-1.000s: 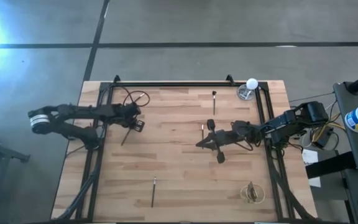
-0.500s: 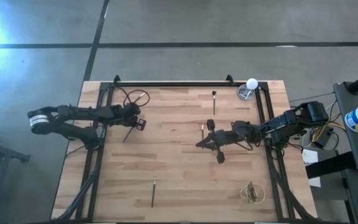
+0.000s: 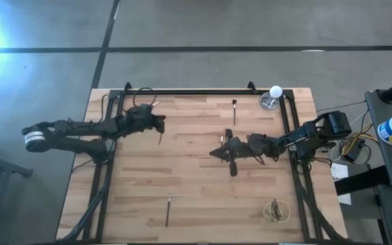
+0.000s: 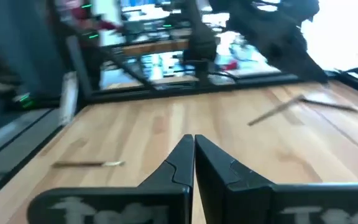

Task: Pick & Place Makeup Brushes
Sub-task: Put the eyeshadow brush into the makeup brush holder

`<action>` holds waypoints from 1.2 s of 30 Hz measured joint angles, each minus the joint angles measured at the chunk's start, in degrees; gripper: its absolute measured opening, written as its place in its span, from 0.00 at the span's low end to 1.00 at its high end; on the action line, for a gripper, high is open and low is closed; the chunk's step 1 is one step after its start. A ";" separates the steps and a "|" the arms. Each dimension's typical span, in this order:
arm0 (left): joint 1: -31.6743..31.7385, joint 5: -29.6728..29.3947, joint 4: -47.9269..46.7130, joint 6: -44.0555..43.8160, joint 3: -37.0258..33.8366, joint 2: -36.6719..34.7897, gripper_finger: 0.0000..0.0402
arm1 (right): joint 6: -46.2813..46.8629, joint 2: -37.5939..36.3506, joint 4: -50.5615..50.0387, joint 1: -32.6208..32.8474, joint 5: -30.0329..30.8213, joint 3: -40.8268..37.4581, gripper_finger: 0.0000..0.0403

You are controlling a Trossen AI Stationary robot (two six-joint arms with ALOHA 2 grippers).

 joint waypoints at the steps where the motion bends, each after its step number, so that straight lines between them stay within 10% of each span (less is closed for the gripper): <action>1: -0.27 0.86 3.58 0.07 -0.86 -0.25 0.00 | 1.02 0.84 0.00 -0.01 1.25 0.79 0.02; 17: -12.57 4.19 38.28 6.17 -7.31 -0.51 0.00 | 15.70 17.04 -1.70 -7.91 -0.67 20.65 0.31; 36: -19.83 3.15 42.46 10.20 -5.19 -0.07 0.00 | 11.71 18.88 -16.88 -9.38 -3.81 38.60 0.34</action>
